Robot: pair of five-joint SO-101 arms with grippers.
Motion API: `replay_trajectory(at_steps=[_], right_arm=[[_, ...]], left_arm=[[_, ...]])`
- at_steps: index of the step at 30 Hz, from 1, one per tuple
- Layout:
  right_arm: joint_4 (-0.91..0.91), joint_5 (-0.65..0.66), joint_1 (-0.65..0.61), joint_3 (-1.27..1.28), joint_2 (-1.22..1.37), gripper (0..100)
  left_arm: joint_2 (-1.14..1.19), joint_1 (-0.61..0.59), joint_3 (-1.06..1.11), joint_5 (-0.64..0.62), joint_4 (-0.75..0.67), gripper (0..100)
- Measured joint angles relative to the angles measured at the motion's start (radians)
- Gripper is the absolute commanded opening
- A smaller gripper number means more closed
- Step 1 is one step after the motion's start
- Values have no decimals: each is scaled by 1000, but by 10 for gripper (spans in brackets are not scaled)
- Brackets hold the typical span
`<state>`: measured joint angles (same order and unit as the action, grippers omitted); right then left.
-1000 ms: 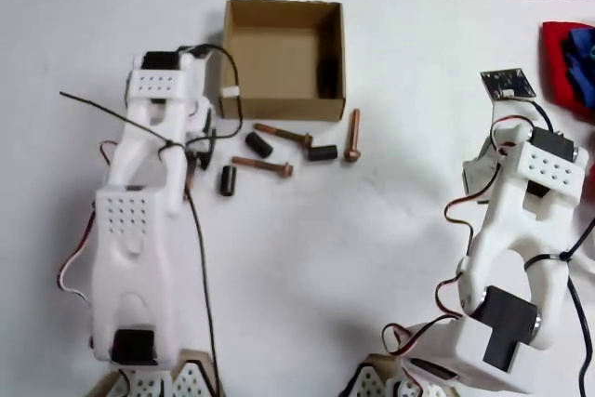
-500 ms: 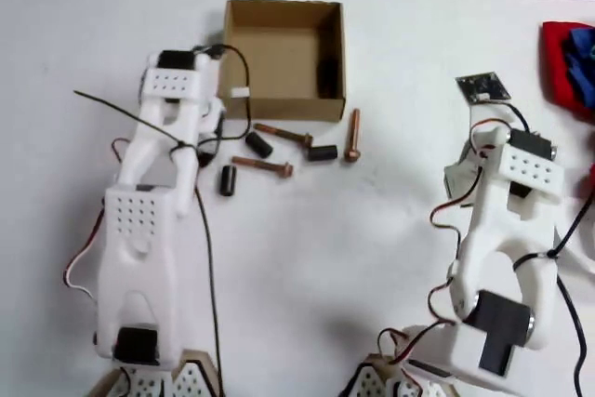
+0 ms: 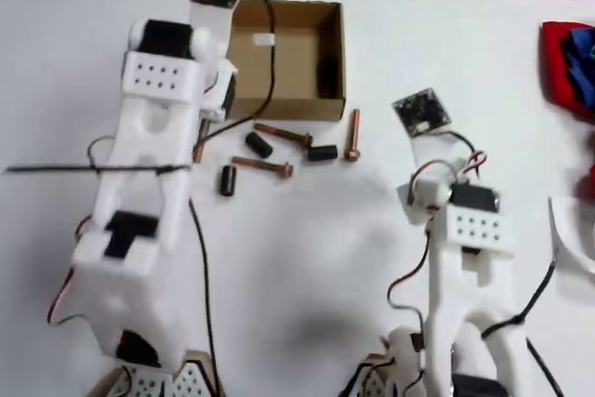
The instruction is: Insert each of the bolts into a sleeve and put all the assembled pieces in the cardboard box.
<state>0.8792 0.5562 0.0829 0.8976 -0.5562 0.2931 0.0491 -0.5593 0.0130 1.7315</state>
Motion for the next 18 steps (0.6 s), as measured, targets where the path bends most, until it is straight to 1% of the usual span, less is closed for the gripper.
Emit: replay_trajectory(at_steps=[3, 6, 8, 11, 14, 16, 18], right_arm=[[-48, -83, -34, 54, -49, 20], [-81, -184, -86, 83, -86, 20], [-91, -244, -146, 86, -104, 20], [-109, -275, -262, 86, -121, 20], [-147, -285, -379, 86, -132, 20], [-190, -287, -445, 86, -132, 20], [-232, -287, -488, 86, -132, 20]], left_arm=[[-216, 9, 207, -40, -117, 27], [-465, 5, 446, -75, -285, 27], [-621, 9, 608, -80, -404, 27], [-815, 37, 821, -84, -574, 27], [-951, 60, 974, -84, -720, 27], [-999, 78, 1039, -86, -790, 27], [-1013, 91, 1071, -117, -822, 28]])
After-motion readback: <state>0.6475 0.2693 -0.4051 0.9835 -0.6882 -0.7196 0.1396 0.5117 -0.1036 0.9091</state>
